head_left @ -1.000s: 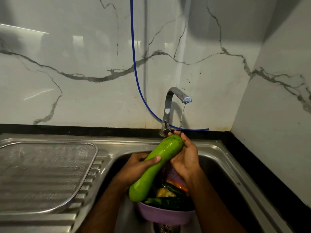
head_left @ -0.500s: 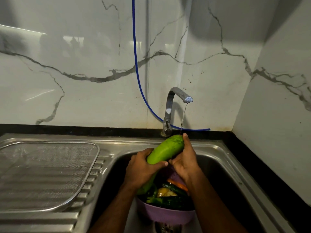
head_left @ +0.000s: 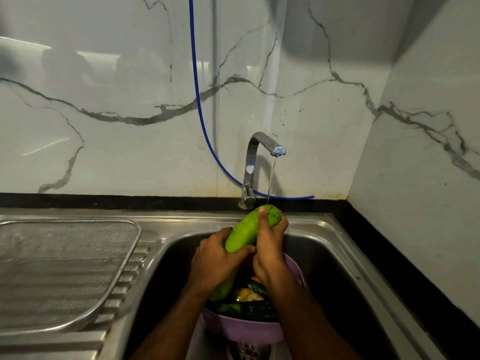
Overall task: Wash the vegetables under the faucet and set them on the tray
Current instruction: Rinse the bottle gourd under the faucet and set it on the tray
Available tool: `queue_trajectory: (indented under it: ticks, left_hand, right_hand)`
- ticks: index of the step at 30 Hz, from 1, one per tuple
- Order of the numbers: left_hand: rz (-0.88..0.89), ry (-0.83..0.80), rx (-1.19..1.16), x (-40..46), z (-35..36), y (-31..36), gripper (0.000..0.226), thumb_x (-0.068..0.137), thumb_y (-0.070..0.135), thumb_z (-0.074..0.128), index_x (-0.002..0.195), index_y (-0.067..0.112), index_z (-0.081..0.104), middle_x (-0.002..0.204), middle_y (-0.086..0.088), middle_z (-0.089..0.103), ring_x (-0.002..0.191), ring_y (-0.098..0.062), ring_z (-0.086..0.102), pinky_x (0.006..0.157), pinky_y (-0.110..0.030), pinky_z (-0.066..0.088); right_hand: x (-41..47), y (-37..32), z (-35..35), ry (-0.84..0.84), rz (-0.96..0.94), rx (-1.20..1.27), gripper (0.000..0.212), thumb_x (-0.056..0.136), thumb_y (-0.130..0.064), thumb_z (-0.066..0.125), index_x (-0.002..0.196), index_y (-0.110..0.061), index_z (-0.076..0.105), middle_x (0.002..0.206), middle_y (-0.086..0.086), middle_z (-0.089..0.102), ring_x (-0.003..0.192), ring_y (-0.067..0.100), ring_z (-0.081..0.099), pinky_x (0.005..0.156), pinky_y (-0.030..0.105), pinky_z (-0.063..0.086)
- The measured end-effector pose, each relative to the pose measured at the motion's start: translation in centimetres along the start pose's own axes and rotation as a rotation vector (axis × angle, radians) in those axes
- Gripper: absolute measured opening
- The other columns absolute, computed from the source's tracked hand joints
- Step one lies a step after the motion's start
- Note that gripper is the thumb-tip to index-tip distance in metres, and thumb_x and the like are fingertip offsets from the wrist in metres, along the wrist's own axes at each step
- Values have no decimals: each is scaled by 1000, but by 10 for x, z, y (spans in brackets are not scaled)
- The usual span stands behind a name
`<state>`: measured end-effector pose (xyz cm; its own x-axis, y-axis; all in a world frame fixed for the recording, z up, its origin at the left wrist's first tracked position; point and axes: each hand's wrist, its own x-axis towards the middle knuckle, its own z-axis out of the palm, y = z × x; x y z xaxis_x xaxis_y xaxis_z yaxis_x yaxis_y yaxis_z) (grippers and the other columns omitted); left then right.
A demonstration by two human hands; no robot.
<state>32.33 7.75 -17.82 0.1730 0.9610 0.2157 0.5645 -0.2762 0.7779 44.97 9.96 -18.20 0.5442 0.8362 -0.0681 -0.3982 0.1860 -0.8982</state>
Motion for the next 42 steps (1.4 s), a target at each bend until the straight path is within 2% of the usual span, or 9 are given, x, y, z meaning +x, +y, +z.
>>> queue_trajectory:
  ticks: [5, 8, 12, 15, 18, 25, 31, 37, 42]
  left_hand:
    - [-84, -144, -414, 2, 5, 2, 43, 68, 61, 77, 91, 25, 79, 83, 3, 78, 80, -14, 75, 79, -40, 59]
    - [-153, -243, -672, 0, 6, 10, 45, 76, 50, 79, 99, 11, 78, 93, -15, 77, 90, -33, 74, 84, -49, 58]
    - [-291, -362, -842, -4, 3, 19, 42, 89, 41, 68, 108, 4, 74, 102, -26, 74, 94, -42, 71, 85, -54, 58]
    - [-350, -422, -908, -2, -3, 18, 46, 92, 44, 62, 116, 5, 71, 103, -25, 73, 85, -36, 72, 75, -44, 60]
    - [-393, -422, -931, -1, -3, 15, 49, 91, 48, 62, 117, 7, 69, 101, -23, 73, 82, -33, 71, 71, -40, 60]
    - [-124, -190, -241, 2, 17, 14, 54, 100, 59, 36, 127, 17, 55, 122, 0, 64, 110, -18, 62, 91, -30, 45]
    - [21, -99, 57, 7, 17, 9, 58, 84, 75, 34, 112, 27, 52, 112, -7, 69, 104, -28, 66, 88, -42, 52]
    - [-38, -110, -172, 7, 1, 5, 55, 68, 68, 74, 104, 26, 66, 92, 10, 72, 82, -2, 67, 67, -19, 49]
    - [-266, -445, -746, 1, -16, 6, 52, 81, 43, 75, 109, -1, 72, 99, -25, 74, 85, -35, 70, 75, -38, 57]
  right_hand:
    - [6, -8, -7, -95, 126, 274, 82, 59, -57, 93, 131, -30, 63, 121, 18, 71, 106, 43, 71, 89, 58, 60]
    - [-2, -19, -13, -245, 241, 320, 86, 73, -59, 77, 137, -4, 59, 101, 14, 70, 87, 27, 72, 76, 41, 61]
    - [-3, -18, -23, -381, 309, 362, 60, 82, -49, 68, 119, -3, 65, 92, 16, 71, 84, 28, 71, 80, 39, 59]
    - [-7, -15, -28, -504, 365, 280, 56, 79, -45, 80, 116, -5, 67, 103, 24, 69, 96, 36, 69, 94, 48, 57]
    - [-5, -6, -33, -550, 424, 92, 88, 54, -43, 99, 125, -1, 69, 126, 27, 67, 115, 41, 67, 107, 58, 49]
    - [-10, 19, -10, -94, 132, -269, 84, 65, -86, 69, 125, -28, 66, 110, 3, 76, 101, 21, 74, 99, 46, 56]
    - [3, 3, 1, -16, 77, -92, 57, 93, -56, 65, 138, -26, 45, 121, 6, 66, 107, 25, 68, 96, 44, 56]
    - [13, -3, -3, -49, 102, 25, 50, 80, -50, 83, 120, -27, 62, 115, 12, 73, 105, 32, 73, 92, 56, 60]
    - [17, -11, -14, -179, 200, 249, 95, 56, -61, 92, 131, -9, 64, 119, 21, 71, 103, 35, 71, 102, 60, 53]
